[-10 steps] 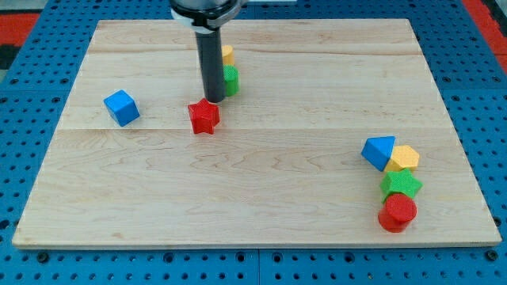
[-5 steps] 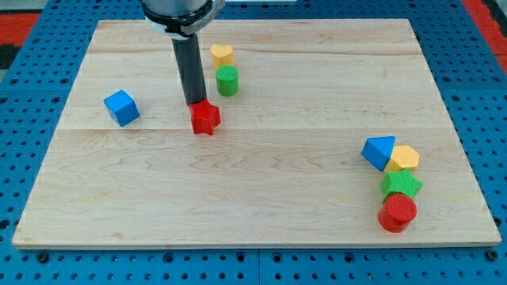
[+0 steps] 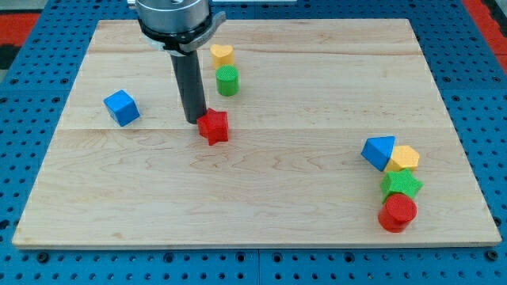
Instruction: Slide red star closer to the blue triangle
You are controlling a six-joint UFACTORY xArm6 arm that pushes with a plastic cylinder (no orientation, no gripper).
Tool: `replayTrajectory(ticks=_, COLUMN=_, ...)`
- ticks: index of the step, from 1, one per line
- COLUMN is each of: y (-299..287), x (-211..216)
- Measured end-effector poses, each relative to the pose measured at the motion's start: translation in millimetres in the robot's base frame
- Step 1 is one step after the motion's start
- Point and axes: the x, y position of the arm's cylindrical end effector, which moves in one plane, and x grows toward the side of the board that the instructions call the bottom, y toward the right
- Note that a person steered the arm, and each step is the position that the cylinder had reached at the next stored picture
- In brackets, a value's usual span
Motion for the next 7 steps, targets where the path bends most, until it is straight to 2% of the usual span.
replayTrajectory(ticks=5, y=57.7, x=69.3)
replayTrajectory(ticks=7, y=90.3, x=82.2)
